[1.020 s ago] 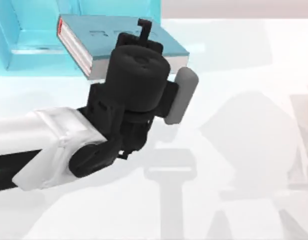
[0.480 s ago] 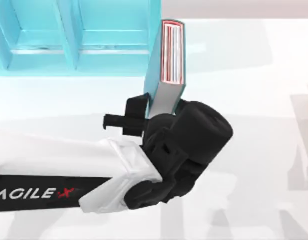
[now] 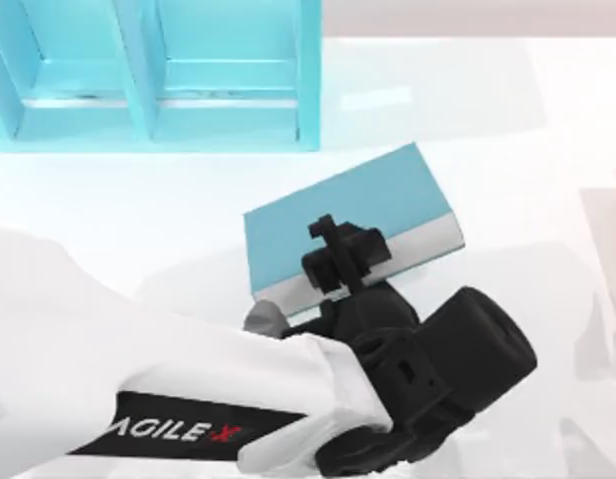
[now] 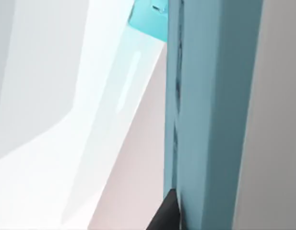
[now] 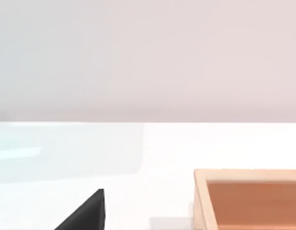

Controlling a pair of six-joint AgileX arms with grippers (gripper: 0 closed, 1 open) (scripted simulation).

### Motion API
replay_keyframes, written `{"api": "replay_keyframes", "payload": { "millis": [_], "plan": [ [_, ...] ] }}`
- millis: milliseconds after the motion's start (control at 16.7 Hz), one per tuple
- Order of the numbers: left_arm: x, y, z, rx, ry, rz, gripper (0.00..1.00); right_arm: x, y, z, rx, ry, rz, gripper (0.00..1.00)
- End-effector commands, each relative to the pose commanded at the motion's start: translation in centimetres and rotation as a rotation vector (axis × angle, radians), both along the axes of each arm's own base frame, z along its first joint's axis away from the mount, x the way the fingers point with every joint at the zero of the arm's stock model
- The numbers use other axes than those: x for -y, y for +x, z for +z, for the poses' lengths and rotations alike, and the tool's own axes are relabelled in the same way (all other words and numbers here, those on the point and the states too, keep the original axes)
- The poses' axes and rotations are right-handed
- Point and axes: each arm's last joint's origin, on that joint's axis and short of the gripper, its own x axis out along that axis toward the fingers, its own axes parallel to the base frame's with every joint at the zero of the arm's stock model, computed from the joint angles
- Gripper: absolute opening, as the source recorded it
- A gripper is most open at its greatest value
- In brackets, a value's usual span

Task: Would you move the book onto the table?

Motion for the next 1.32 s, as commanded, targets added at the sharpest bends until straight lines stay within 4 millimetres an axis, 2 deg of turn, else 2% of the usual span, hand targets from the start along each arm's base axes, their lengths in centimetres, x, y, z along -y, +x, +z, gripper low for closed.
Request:
{"api": "replay_keyframes", "payload": {
  "millis": [180, 360, 1320],
  "plan": [
    [0.8, -0.8, -0.6, 0.003, 0.226, -0.058, 0.00, 0.0, 0.0, 0.0, 0.000, 0.000, 0.000, 1.00],
    [1.2, -1.3, -0.8, 0.007, 0.356, -0.087, 0.00, 0.0, 0.0, 0.0, 0.000, 0.000, 0.000, 1.00],
    [1.2, -1.8, -1.1, 0.003, 0.389, -0.092, 0.00, 0.0, 0.0, 0.0, 0.000, 0.000, 0.000, 1.00]
  ]
}}
